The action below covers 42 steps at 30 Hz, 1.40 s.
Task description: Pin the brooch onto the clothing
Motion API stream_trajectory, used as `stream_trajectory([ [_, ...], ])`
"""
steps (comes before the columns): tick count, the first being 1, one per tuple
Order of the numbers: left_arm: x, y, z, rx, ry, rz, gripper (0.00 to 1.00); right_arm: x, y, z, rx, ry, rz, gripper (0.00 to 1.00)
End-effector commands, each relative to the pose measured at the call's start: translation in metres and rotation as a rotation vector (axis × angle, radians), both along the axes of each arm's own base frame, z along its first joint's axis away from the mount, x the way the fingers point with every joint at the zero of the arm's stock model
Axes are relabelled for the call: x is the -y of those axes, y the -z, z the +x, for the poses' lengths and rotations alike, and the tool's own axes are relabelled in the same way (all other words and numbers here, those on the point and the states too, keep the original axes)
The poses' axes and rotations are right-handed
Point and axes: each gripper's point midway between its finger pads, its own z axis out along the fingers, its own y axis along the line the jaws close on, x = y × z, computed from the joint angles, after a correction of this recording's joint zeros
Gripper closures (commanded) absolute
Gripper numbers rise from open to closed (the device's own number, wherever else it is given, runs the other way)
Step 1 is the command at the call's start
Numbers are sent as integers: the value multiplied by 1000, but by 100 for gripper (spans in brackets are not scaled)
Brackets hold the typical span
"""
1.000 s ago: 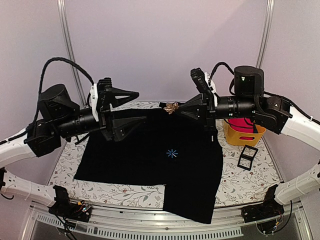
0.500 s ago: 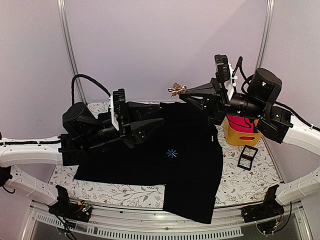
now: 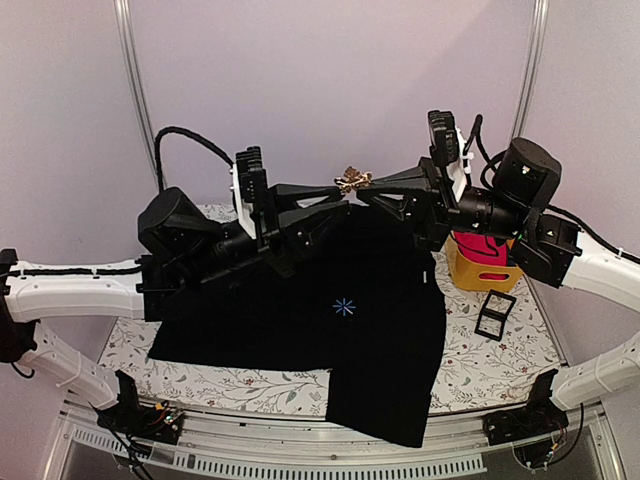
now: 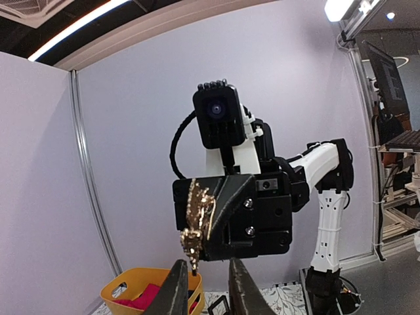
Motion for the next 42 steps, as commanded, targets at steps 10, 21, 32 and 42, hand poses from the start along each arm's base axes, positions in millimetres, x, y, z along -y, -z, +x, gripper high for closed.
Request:
stream_trajectory([
  [10,8,-12,-3,8,12,-5,100,4,-2,-8,15,-21,14,100],
  [21,8,-7,0,3,-8,30,100,3,-2,-9,11,-27,8,100],
  [32,-16,26,35,-1,-297,423,100,34,43,12,46,211,-329,29],
  [42,-38,131,70,47,-604,1036,100,19,40,30,97,233,-432,49],
])
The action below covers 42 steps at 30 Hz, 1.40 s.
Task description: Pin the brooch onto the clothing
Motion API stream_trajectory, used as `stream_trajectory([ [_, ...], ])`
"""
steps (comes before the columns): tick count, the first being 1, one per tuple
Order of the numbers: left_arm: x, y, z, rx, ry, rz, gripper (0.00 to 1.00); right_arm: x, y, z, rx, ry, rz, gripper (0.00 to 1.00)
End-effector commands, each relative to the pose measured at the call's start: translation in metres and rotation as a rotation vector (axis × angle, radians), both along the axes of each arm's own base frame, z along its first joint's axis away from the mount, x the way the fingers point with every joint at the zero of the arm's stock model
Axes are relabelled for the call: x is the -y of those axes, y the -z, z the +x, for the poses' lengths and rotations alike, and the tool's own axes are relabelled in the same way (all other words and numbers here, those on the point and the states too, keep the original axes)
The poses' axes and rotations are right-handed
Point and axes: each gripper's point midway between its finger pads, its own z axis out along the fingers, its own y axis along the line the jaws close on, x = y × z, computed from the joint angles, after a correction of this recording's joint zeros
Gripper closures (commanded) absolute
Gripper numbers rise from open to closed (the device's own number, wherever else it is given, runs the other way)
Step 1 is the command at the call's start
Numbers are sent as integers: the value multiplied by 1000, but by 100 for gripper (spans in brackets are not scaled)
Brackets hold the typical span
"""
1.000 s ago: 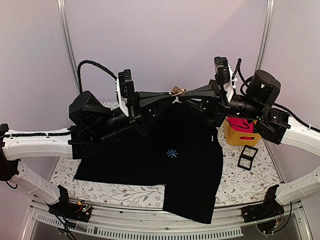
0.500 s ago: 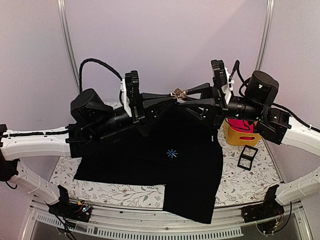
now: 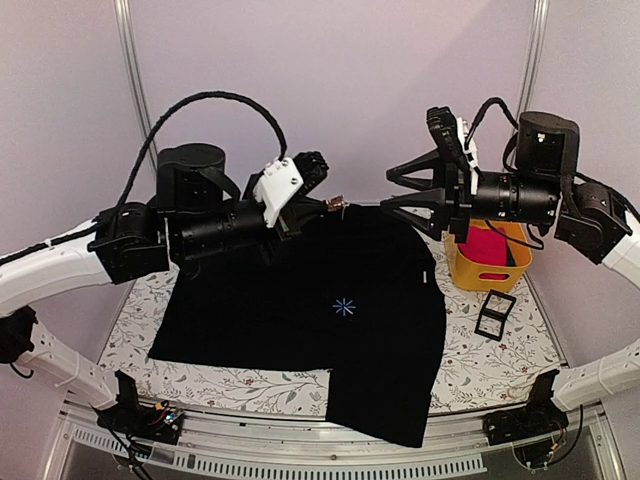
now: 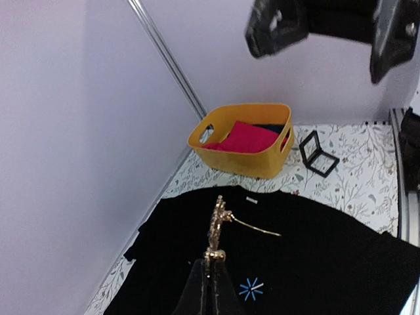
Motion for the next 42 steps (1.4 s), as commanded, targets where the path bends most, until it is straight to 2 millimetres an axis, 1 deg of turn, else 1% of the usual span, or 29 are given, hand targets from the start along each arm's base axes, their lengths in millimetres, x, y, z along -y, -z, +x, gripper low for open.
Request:
stream_trajectory([
  [1,-18,83,10,35,-152,433,100,-20,28,11,-6,-25,-123,50],
  [3,-19,87,10,54,-168,466,100,-27,36,15,3,-37,-146,52],
  [5,-18,85,6,48,-149,455,100,-31,44,18,16,-43,-166,53],
  [9,-15,77,-1,37,-111,399,100,-41,64,19,0,-80,-208,54],
  [11,-15,74,-4,27,-94,381,100,-42,72,19,-1,-90,-221,53],
  [16,-15,70,-12,7,-56,361,100,-38,80,19,-37,-125,-213,51],
  [20,-14,66,-14,-1,-43,347,100,-45,89,20,-67,-146,-216,50],
  [23,-13,64,-15,-6,-40,336,100,-52,91,19,-80,-174,-199,50],
  [29,-12,61,-16,-11,-33,322,100,-61,93,21,-85,-202,-182,58],
  [36,-13,58,-18,-8,-27,311,100,-68,100,24,-99,-215,-185,73],
  [40,-14,54,-19,-2,-22,297,100,-69,104,25,-105,-209,-194,75],
  [42,-13,54,-20,-3,-17,293,100,-69,104,25,-106,-212,-194,80],
])
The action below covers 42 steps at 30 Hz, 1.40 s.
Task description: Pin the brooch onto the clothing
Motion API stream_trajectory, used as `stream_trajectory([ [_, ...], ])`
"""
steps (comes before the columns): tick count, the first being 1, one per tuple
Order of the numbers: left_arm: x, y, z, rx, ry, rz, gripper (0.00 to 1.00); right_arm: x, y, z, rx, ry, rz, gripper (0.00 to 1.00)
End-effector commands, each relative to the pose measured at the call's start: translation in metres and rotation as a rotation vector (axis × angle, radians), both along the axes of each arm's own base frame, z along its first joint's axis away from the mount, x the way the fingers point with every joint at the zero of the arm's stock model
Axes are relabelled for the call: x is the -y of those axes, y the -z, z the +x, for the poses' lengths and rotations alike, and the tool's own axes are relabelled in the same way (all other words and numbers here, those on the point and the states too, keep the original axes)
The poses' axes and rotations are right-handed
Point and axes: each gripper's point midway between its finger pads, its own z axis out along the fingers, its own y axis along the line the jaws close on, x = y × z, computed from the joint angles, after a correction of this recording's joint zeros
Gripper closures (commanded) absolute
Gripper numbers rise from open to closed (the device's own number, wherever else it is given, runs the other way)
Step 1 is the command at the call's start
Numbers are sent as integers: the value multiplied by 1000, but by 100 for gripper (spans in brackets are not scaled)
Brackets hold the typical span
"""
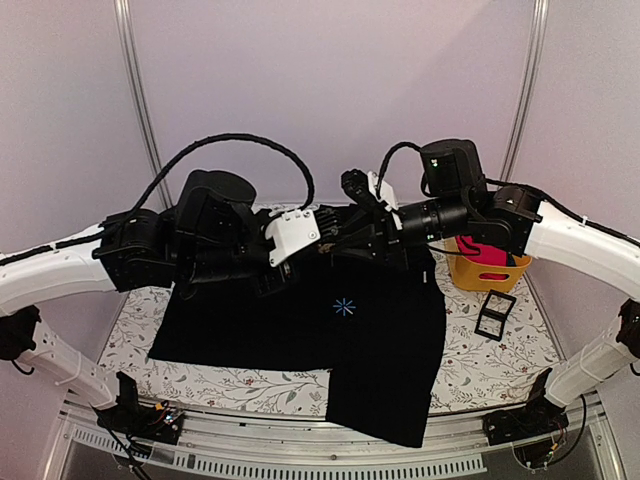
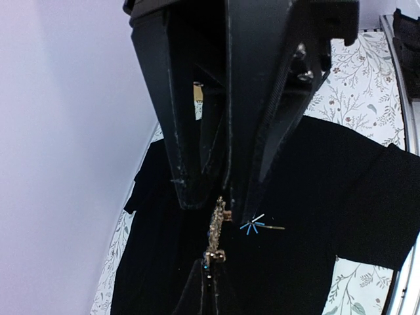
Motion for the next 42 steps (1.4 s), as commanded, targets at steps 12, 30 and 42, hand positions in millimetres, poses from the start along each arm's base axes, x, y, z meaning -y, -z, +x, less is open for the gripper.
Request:
stream_trajectory([
  [12,4,-18,-10,2,47,-62,100,-4,-2,-2,-10,-35,21,94],
  [30,-14,-49,-4,46,8,-288,33,1,-24,1,-47,1,120,100],
  [42,-27,-93,-28,-94,216,-719,51,22,-73,-25,-56,-59,430,100],
])
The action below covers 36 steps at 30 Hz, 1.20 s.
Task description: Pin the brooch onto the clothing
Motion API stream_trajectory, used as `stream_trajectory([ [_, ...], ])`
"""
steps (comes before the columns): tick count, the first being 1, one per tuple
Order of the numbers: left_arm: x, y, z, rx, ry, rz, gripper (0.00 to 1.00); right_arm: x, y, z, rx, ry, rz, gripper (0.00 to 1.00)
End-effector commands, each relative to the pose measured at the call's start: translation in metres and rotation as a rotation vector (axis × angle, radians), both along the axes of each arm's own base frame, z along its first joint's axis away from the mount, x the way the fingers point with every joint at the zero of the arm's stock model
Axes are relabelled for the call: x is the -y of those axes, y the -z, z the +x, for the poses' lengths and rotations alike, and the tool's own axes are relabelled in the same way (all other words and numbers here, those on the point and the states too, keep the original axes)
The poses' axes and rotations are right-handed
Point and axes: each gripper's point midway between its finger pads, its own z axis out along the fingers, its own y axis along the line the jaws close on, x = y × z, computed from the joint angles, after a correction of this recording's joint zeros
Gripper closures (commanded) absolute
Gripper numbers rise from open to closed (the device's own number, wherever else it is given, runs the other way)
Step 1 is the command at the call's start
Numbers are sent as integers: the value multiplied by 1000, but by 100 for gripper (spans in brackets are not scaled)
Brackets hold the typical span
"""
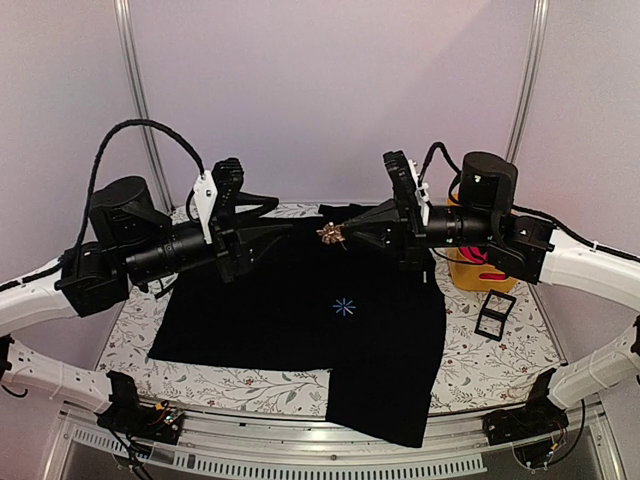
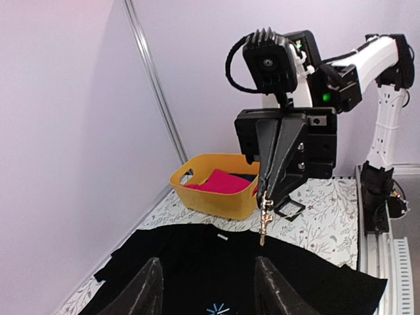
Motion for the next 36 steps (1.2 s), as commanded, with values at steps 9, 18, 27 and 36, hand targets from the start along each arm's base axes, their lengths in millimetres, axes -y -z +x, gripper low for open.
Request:
stream_trajectory([
  [9,36,-14,-24,-68,242,-163,45,9,-47,-16,44,-65,199,100],
  [18,54,-16,-18,-41,257,-140,66,9,-46,-16,15,-66,199,100],
  [27,57,-21,-18,-35,270,-157,81,9,-43,-16,17,-65,195,100],
  [36,58,-23,-19,-27,275,-154,99,10,-42,-16,21,-59,192,100],
])
